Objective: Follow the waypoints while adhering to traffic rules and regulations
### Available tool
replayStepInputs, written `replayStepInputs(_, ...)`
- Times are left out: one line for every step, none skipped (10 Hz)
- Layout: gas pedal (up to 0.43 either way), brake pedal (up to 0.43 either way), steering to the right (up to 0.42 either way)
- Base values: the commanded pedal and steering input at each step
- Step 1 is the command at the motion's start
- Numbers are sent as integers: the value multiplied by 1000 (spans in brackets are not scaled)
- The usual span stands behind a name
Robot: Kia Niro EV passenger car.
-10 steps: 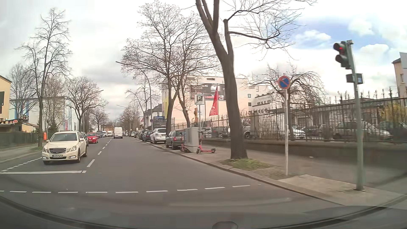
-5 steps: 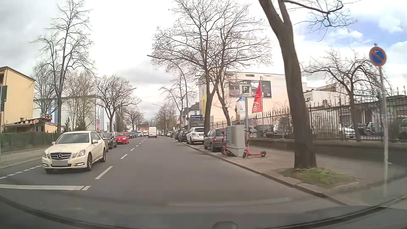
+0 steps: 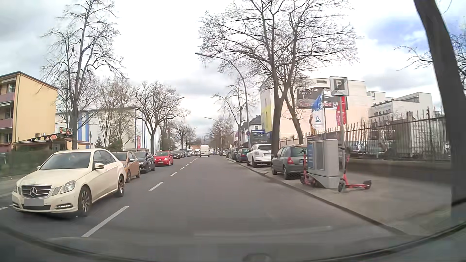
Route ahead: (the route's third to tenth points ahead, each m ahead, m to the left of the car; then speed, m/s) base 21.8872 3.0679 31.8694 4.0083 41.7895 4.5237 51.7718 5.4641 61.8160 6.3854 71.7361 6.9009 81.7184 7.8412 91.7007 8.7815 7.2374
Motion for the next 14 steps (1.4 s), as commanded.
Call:
replayStepInputs(240,0,-87)
replayStepInputs(189,0,-62)
replayStepInputs(169,0,-48)
replayStepInputs(169,0,-44)
replayStepInputs(130,0,-38)
replayStepInputs(8,0,-28)
replayStepInputs(0,0,-23)
replayStepInputs(0,0,-22)
replayStepInputs(0,0,-21)
replayStepInputs(0,0,-17)
replayStepInputs(0,0,-11)
replayStepInputs(0,0,-8)
replayStepInputs(39,0,-6)
replayStepInputs(67,0,-6)
